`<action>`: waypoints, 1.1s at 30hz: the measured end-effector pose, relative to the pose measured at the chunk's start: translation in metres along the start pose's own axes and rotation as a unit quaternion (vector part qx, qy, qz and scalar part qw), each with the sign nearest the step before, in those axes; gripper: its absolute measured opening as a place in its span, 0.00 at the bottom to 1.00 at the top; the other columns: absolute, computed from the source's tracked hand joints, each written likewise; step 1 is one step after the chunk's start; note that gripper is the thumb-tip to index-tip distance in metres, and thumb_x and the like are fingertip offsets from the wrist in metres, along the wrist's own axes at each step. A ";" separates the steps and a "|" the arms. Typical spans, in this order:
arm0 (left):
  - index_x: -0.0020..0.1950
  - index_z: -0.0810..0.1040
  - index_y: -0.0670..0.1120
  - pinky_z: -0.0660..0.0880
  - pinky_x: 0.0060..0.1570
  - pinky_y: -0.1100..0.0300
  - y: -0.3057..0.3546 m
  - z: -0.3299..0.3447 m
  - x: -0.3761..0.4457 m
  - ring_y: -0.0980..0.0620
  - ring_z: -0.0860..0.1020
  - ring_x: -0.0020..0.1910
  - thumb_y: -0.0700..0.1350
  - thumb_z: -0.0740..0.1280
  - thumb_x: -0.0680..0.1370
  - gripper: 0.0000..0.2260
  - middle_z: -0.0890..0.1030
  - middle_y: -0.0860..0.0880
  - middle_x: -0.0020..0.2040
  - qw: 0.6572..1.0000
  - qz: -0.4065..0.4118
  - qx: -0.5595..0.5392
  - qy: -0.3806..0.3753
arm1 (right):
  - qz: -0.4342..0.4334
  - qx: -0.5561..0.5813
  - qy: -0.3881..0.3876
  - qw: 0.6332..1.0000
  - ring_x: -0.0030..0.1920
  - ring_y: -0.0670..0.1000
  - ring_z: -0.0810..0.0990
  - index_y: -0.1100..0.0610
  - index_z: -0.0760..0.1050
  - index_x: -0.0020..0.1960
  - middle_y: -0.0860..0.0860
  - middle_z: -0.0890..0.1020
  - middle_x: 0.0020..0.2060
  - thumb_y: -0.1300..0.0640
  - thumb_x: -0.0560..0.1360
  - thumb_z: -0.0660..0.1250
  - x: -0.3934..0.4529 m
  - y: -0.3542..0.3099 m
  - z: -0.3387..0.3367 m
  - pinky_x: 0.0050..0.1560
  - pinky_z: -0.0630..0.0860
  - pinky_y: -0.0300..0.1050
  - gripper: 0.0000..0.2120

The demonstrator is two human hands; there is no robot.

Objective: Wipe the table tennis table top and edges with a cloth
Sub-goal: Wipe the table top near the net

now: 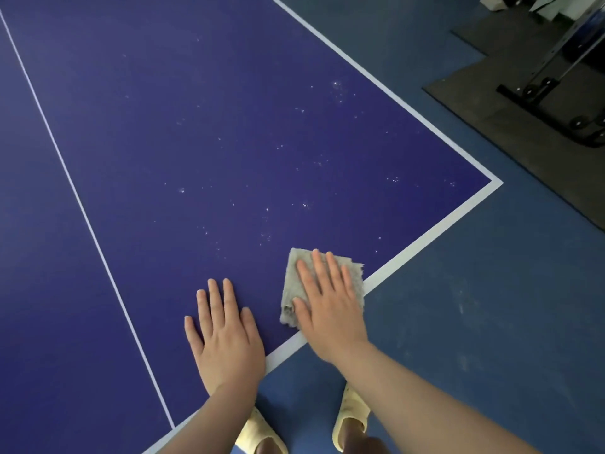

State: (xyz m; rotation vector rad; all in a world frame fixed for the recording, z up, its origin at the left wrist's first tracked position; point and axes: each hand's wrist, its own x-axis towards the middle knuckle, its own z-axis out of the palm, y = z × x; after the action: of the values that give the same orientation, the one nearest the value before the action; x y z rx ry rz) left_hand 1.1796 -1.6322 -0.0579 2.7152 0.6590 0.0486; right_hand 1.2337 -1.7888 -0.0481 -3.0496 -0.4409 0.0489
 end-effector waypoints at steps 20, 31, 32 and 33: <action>0.79 0.56 0.47 0.54 0.74 0.42 -0.002 0.004 -0.002 0.48 0.55 0.78 0.52 0.46 0.81 0.26 0.59 0.48 0.79 0.999 -0.005 0.040 0.019 | -0.091 0.007 -0.031 0.995 0.80 0.58 0.52 0.52 0.55 0.81 0.54 0.55 0.80 0.43 0.83 0.47 -0.010 -0.013 -0.001 0.74 0.51 0.57 0.29; 0.78 0.61 0.47 0.54 0.71 0.41 -0.001 0.005 0.000 0.46 0.58 0.77 0.51 0.49 0.79 0.27 0.62 0.46 0.78 0.999 0.005 0.013 0.034 | -0.057 0.017 -0.026 0.998 0.79 0.58 0.55 0.53 0.57 0.80 0.54 0.58 0.79 0.38 0.83 0.42 -0.020 -0.013 -0.003 0.73 0.54 0.57 0.31; 0.78 0.60 0.47 0.53 0.72 0.42 0.000 0.005 0.000 0.46 0.58 0.77 0.51 0.49 0.79 0.27 0.61 0.47 0.78 1.000 0.005 0.014 0.027 | -0.069 0.003 -0.021 0.997 0.79 0.57 0.54 0.52 0.57 0.80 0.53 0.57 0.80 0.36 0.82 0.43 -0.010 -0.009 -0.001 0.73 0.54 0.57 0.32; 0.78 0.59 0.48 0.52 0.72 0.42 0.000 0.005 0.000 0.46 0.57 0.77 0.51 0.48 0.79 0.27 0.61 0.47 0.78 1.000 0.006 0.015 0.022 | -0.056 -0.005 -0.015 0.998 0.79 0.56 0.54 0.51 0.56 0.80 0.53 0.57 0.80 0.35 0.82 0.44 0.000 -0.002 0.000 0.74 0.52 0.56 0.32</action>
State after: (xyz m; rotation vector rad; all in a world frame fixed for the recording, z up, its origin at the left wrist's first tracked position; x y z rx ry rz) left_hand 1.1798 -1.6341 -0.0621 2.7534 0.6612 0.1037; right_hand 1.2328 -1.7870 -0.0476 -3.0319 -0.6159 0.0872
